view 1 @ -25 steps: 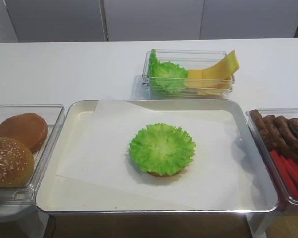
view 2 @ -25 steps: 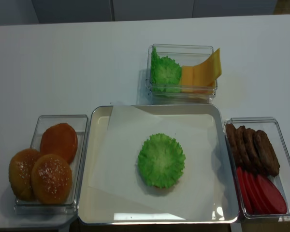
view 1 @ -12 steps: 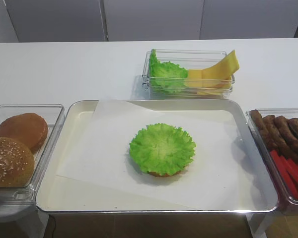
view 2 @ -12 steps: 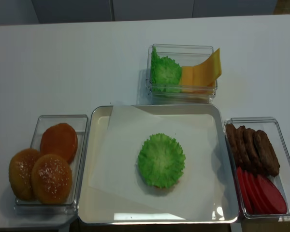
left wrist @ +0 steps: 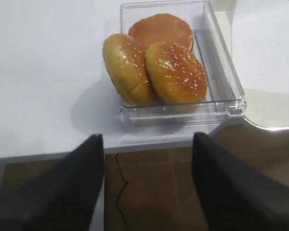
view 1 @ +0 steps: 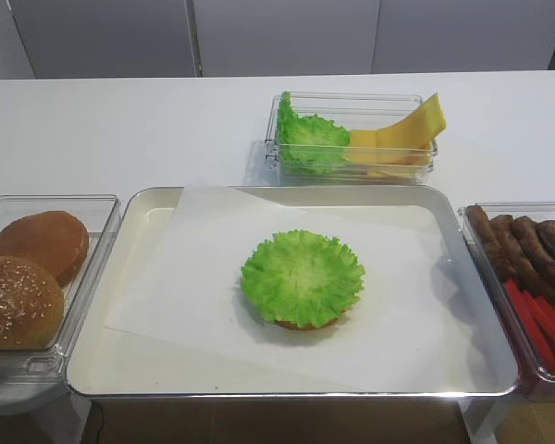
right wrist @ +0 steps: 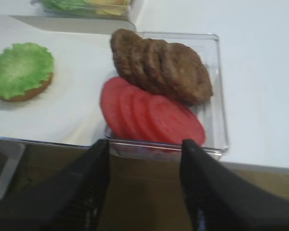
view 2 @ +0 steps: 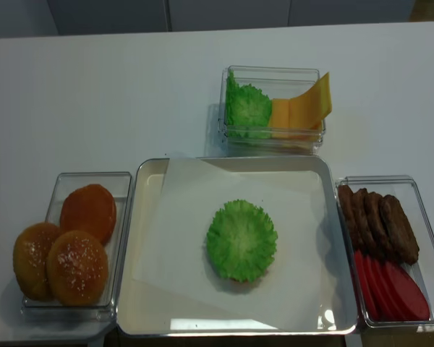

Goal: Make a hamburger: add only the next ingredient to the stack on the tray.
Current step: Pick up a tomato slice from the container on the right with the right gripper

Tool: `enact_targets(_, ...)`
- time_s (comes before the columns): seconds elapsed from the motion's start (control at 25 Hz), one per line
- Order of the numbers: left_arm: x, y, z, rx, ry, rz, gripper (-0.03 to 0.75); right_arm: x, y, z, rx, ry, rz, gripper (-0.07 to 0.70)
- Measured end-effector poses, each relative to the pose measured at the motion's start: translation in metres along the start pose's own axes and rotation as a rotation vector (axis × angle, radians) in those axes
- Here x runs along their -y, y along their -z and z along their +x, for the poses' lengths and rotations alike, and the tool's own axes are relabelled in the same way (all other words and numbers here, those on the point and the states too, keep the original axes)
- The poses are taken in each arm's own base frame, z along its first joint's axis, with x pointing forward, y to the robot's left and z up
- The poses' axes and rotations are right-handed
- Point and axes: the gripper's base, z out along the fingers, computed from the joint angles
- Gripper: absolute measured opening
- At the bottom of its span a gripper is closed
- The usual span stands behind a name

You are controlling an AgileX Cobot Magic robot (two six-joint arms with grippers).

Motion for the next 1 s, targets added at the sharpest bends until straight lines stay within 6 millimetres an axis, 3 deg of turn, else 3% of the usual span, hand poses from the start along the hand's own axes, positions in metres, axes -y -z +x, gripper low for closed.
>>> enact_targets(0.08,0.000,0.000,0.000,0.000,0.000,0.000,0.428,-0.005,0.000,-0.003,0.035,-0.033,-0.059,0.501)
enact_targets(0.2,0.000,0.000,0.000,0.000,0.000,0.000,0.428,-0.008,0.002,-0.006,0.062,-0.080,-0.083,0.554)
enact_targets(0.52,0.000,0.000,0.000,0.000,0.001,0.001,0.428,-0.004,-0.016,-0.029,-0.127,-0.141,-0.049,0.524)
enact_targets(1.0,0.000,0.000,0.000,0.000,0.001,0.001,0.428,0.005,-0.068,-0.118,-0.354,-0.157,0.000,0.426)
